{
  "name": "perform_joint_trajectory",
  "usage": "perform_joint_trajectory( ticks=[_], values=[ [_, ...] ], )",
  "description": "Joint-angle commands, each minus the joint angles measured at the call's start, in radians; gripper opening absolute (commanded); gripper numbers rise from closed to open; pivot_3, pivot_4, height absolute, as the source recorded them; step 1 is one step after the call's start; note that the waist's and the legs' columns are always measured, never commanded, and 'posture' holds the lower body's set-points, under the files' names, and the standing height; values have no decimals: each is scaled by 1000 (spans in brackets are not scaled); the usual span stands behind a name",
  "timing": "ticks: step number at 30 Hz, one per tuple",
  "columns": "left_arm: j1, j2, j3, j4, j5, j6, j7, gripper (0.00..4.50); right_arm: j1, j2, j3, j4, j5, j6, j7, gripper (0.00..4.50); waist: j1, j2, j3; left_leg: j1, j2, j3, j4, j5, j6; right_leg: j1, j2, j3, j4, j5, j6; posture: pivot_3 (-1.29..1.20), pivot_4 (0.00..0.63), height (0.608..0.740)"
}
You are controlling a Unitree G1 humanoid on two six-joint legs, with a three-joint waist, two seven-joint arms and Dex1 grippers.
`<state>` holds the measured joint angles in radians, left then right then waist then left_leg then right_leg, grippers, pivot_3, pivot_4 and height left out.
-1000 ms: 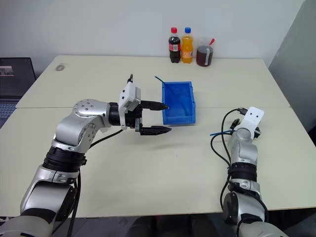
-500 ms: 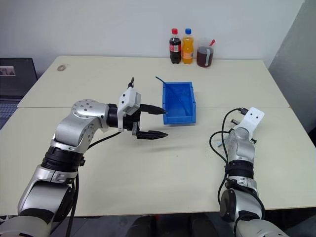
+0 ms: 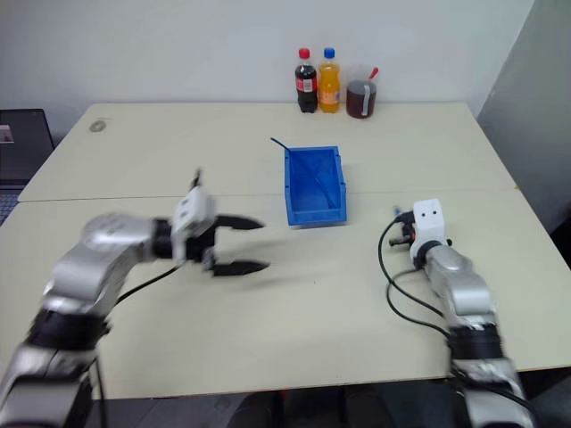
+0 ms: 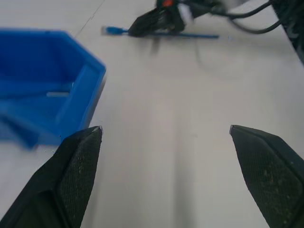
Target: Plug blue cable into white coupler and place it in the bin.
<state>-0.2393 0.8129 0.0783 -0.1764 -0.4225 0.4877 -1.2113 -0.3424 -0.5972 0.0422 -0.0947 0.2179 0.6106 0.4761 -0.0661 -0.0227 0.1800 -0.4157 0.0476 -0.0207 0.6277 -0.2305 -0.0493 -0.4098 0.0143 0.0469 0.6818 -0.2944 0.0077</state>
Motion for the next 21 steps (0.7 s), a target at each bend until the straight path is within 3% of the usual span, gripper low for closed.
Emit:
perform_joint_trajectory(
  ticks=[1, 5, 8, 11, 16, 20, 21],
  values=[
    [286, -51, 181, -318, -109, 110, 153, 4500, -23, -80, 84, -127, 12, -137, 242, 34, 0, -2, 1, -1, 0, -1, 1, 0, 0, 0, -1, 0, 0, 0, 0, 0, 150, 740],
    [592, -227, 239, -592, -136, 150, 379, 4500, -132, 2, 212, -53, -33, -282, 347, 34, 8, -4, 2, 3, 1, -3, 3, 0, 0, 5, -2, -1, 1, -1, 3, 0, 150, 740],
    [749, -369, 200, -689, -52, 82, 540, 4500, -222, 111, 342, 87, -126, -458, 389, 34, 22, -4, 2, 7, 0, -3, 4, 3, 2, 8, -1, -3, 1, 2, 4, 0, 150, 740],
    [844, -467, 155, -730, 24, 23, 650, 4500, -292, 220, 409, 262, -188, -594, 398, 34, 24, -7, 3, 23, 0, -1, 4, 3, 2, 24, -2, 0, -1, 0, -3, 0, 150, 740],
    [1007, -606, 47, -769, 130, -75, 797, 4500, -403, 307, 516, 614, -409, -956, 281, 34, 28, -8, 2, 23, -1, 2, 4, 4, 2, 24, -1, 0, -1, 0, -4, 0, 150, 740],
    [1082, -665, -29, -765, 191, -149, 868, 4500, -433, 320, 554, 767, -500, -1093, 244, 34, 32, -8, 2, 17, -1, 5, 4, 3, 2, 21, -3, 2, -2, 2, 1, 0, 150, 740],
    [1086, -673, -38, -760, 197, -163, 879, 4500, -428, 318, 560, 787, -507, -1107, 262, 259, 31, -8, 2, 17, -1, 6, 4, 3, 1, 20, -3, 3, -2, 2, 1, 0, 150, 740]
  ],
)
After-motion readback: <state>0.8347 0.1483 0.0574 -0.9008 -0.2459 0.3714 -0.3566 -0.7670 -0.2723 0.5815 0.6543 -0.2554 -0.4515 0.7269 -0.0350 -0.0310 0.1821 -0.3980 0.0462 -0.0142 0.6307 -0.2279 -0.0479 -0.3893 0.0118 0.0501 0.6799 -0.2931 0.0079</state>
